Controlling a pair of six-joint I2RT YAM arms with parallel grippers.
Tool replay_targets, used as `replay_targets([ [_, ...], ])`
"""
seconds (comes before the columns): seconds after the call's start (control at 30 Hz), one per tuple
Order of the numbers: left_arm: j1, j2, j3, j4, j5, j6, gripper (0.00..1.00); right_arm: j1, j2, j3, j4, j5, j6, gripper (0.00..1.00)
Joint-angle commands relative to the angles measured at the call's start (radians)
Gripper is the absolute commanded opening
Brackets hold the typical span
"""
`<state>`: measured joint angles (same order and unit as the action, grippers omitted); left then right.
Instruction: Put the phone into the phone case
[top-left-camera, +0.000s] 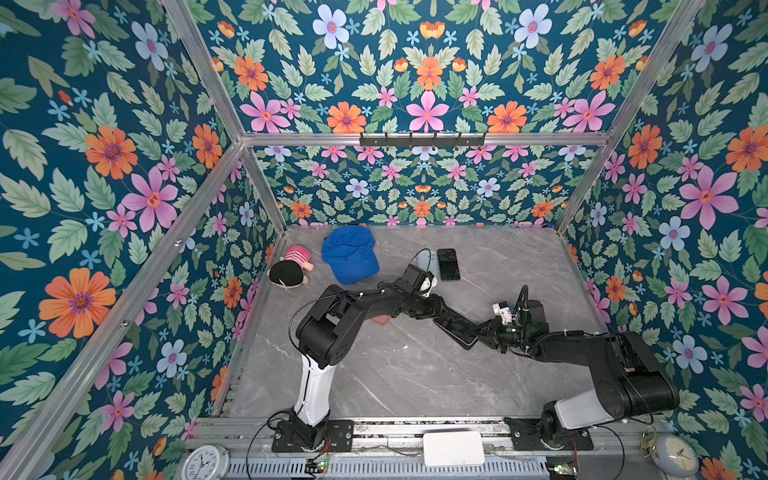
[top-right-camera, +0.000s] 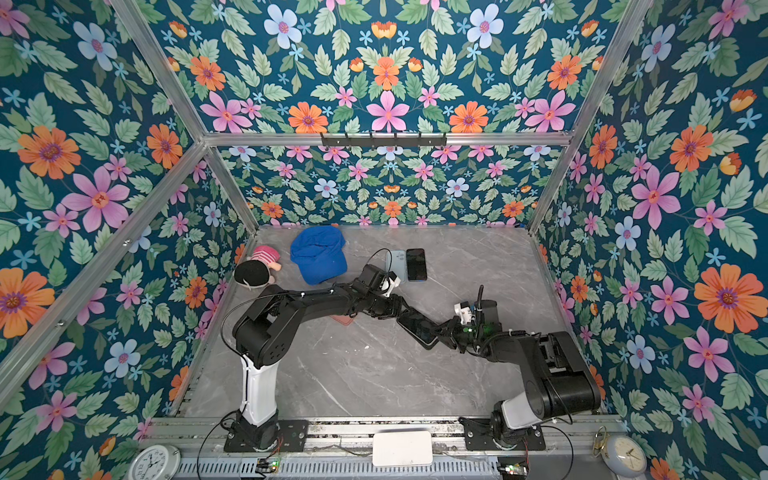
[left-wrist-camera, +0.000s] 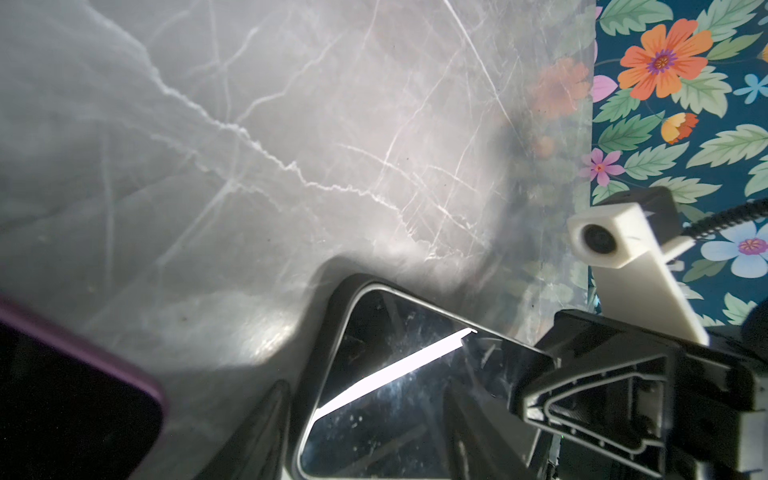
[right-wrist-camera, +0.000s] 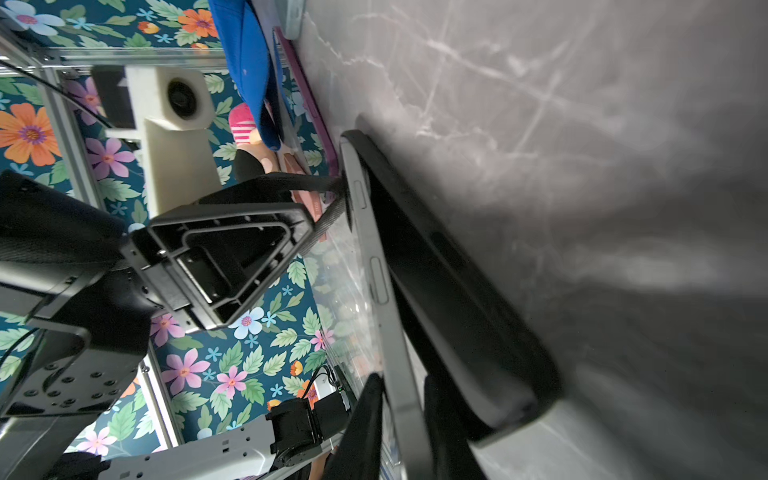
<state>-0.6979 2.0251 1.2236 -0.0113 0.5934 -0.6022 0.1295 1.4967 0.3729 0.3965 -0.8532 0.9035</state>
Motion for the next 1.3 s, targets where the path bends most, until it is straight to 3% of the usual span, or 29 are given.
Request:
replay_targets([
  [0.0, 0.000, -0.012, -0.004, -0.015, 0.003, -0.003, 0.61, 0.001, 0.005, 0.006, -0.048, 0.011, -0.028, 0.22],
  [0.37, 0.000, -0.016, -0.014, -0.009, 0.004, -0.002, 0.61, 0.013, 0.000, 0.027, -0.131, 0.035, -0.059, 0.28],
  [0.97, 0.000, -0.019, -0.018, -0.003, 0.013, -0.001, 0.61, 0.085, 0.026, 0.093, -0.224, 0.088, -0.081, 0.29],
  [1.27, 0.011, -0.023, -0.016, -0.017, 0.010, 0.015, 0.62, 0.084, -0.052, 0.156, -0.464, 0.148, -0.161, 0.37],
])
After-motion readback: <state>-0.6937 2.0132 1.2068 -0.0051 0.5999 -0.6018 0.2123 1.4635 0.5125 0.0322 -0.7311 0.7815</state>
